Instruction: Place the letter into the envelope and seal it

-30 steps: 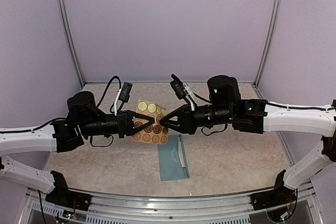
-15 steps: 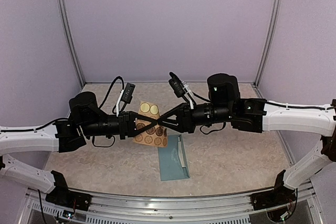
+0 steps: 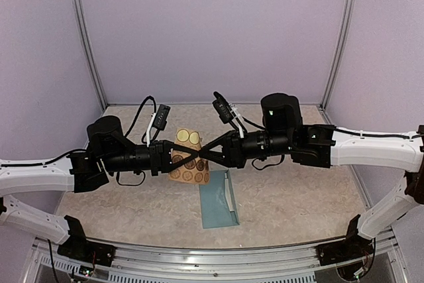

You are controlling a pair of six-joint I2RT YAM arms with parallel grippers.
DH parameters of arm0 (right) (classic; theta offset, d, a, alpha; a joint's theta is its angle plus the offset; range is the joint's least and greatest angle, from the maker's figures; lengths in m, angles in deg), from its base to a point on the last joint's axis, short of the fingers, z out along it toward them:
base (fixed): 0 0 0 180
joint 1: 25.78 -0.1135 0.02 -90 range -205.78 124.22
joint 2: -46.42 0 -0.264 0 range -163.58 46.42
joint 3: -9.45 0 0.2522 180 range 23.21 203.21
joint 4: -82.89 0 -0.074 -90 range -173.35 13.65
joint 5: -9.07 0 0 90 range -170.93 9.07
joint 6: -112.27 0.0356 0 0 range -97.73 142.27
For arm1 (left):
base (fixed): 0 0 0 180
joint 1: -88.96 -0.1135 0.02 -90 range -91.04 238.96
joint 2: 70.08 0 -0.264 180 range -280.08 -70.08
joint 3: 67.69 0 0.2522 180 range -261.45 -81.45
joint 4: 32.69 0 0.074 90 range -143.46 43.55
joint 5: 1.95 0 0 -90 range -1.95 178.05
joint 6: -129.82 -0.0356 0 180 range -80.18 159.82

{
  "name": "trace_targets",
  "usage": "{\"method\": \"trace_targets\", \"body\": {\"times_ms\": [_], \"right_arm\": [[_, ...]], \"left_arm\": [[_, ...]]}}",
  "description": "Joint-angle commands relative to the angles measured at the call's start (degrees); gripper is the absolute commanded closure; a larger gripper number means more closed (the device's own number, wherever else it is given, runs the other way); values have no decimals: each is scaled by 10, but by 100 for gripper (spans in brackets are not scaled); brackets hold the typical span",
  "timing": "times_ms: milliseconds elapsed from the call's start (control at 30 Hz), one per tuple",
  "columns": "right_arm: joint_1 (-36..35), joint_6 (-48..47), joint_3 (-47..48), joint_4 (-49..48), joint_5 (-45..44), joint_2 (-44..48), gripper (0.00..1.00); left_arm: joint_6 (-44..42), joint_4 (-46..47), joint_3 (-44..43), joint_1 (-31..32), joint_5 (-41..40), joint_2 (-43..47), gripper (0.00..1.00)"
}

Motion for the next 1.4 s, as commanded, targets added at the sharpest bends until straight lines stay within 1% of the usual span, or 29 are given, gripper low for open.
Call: {"method": "trace_targets", "body": {"times_ms": [0, 233, 400, 633, 833, 1033, 1267, 1367], "right_arm": [[-7, 4, 13, -5, -21, 2, 77], [-7, 6, 10, -3, -29, 7, 82], [-6, 7, 8, -5, -33, 10, 88], [-7, 8, 2, -11, -34, 16, 100], [-5, 12, -18, -27, -51, 40, 100], [-3, 16, -36, -14, -108, 69, 100], [4, 22, -56, -17, -121, 90, 100], [5, 17, -57, -7, -125, 89, 100]], "left_arm": [[4, 18, 2, 5, 3, 3, 100], [2, 14, 3, 5, -3, 6, 100], [2, 13, 5, 5, -8, 8, 100], [1, 4, 6, 5, -20, 13, 100], [-3, -22, 5, 5, -49, 18, 100], [-4, -96, -6, -4, -117, 21, 100], [27, -116, 12, -46, -122, 21, 100], [44, -94, 32, -64, -101, 18, 100]]}}
